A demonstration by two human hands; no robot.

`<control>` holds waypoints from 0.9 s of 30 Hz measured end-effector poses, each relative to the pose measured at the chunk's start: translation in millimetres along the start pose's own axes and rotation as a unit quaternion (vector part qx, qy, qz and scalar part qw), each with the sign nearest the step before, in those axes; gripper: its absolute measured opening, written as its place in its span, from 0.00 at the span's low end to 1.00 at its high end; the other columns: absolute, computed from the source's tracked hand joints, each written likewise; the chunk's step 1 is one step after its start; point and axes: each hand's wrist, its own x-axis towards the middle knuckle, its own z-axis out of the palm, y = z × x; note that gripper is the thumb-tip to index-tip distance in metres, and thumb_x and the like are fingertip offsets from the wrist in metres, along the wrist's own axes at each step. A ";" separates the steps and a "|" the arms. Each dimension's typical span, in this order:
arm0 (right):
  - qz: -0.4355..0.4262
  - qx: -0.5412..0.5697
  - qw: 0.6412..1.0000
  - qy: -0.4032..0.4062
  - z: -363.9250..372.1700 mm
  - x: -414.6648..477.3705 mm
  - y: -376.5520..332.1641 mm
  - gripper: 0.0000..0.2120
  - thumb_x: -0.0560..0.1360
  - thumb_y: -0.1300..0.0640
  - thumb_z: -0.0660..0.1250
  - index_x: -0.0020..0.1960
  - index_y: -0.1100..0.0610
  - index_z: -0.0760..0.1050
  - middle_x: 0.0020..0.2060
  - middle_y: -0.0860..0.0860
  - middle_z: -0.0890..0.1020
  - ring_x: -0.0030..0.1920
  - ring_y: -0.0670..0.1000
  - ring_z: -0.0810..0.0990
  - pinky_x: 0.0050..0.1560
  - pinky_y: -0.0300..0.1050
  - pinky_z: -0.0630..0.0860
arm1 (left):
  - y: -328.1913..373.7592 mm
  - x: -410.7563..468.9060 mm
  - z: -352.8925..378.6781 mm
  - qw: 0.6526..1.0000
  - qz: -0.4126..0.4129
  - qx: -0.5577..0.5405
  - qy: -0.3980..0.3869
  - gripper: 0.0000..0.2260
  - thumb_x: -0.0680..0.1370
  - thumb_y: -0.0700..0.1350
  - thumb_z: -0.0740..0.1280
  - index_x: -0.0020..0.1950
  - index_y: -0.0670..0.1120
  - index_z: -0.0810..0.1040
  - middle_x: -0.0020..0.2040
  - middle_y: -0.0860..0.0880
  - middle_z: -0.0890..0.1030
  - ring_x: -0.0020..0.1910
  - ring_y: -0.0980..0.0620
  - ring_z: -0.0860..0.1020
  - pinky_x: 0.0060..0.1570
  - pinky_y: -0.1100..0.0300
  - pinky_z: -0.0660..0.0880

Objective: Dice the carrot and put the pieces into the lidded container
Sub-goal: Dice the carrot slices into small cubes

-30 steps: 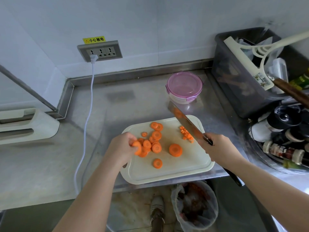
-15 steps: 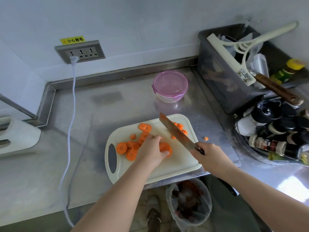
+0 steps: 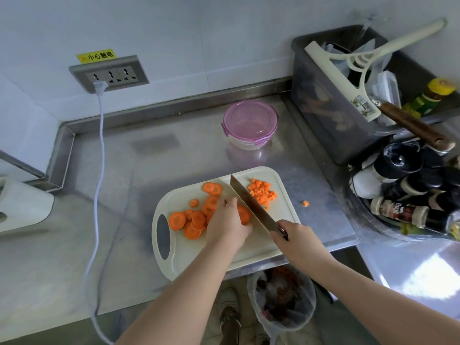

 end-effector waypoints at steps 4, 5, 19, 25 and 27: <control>-0.013 -0.014 1.000 -0.010 4.5 -5.3 1.5 0.11 0.82 0.51 0.55 0.59 0.53 0.71 0.38 0.48 0.76 0.35 0.48 0.76 0.34 0.40 0.74 | -5.0 -0.5 -2.1 0.994 -0.035 -0.103 0.024 0.20 0.77 0.46 0.67 0.67 0.43 0.72 0.63 0.45 0.76 0.61 0.48 0.75 0.54 0.60 0.70; -0.015 -0.017 1.000 -0.012 4.9 -6.3 1.2 0.11 0.82 0.51 0.55 0.59 0.54 0.71 0.38 0.49 0.76 0.37 0.49 0.77 0.37 0.43 0.77 | -6.1 -1.3 -2.0 0.993 -0.038 -0.111 0.031 0.17 0.77 0.45 0.66 0.66 0.42 0.74 0.61 0.46 0.78 0.60 0.48 0.76 0.52 0.63 0.69; -0.009 -0.071 0.997 0.017 -0.3 6.7 9.8 0.08 0.82 0.53 0.51 0.49 0.52 0.67 0.34 0.49 0.73 0.36 0.53 0.76 0.32 0.45 0.71 | -4.4 -3.9 1.0 0.986 -0.048 -0.152 0.047 0.08 0.77 0.42 0.66 0.54 0.44 0.81 0.50 0.49 0.83 0.51 0.51 0.79 0.45 0.65 0.69; -0.015 -0.064 0.997 0.027 -0.3 2.9 8.8 0.09 0.82 0.53 0.51 0.48 0.53 0.68 0.33 0.49 0.74 0.33 0.52 0.75 0.30 0.44 0.70 | -6.1 -0.9 2.5 0.979 -0.059 -0.193 0.031 0.07 0.76 0.41 0.67 0.53 0.44 0.80 0.47 0.49 0.82 0.45 0.49 0.82 0.50 0.53 0.78; -0.024 -0.068 0.997 0.017 3.9 -0.7 5.5 0.09 0.83 0.53 0.51 0.49 0.53 0.68 0.34 0.49 0.74 0.33 0.51 0.74 0.30 0.41 0.68 | -6.3 0.5 3.2 0.977 -0.066 -0.199 0.038 0.07 0.76 0.41 0.67 0.54 0.44 0.80 0.47 0.49 0.82 0.45 0.49 0.82 0.50 0.53 0.78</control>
